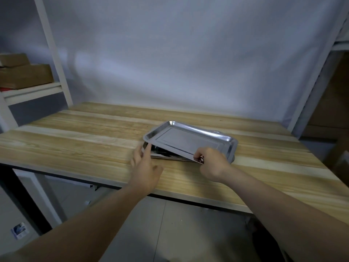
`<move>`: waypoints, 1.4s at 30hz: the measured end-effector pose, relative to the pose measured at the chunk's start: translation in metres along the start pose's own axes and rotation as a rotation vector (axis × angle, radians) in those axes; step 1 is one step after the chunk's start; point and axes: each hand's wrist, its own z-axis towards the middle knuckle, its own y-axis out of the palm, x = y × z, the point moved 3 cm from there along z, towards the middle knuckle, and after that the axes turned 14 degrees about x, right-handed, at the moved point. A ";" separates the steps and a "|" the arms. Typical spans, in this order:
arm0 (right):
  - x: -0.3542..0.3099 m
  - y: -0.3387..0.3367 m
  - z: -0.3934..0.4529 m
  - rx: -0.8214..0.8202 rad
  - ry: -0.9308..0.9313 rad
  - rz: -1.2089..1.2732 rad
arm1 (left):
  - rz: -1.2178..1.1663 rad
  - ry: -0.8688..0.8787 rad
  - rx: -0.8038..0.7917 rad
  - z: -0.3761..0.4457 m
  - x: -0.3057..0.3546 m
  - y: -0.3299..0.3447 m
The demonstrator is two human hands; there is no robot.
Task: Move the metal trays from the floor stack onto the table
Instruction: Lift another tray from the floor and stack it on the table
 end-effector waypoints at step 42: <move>-0.009 0.032 -0.013 0.150 -0.145 0.049 | 0.195 0.198 0.038 -0.004 -0.014 -0.021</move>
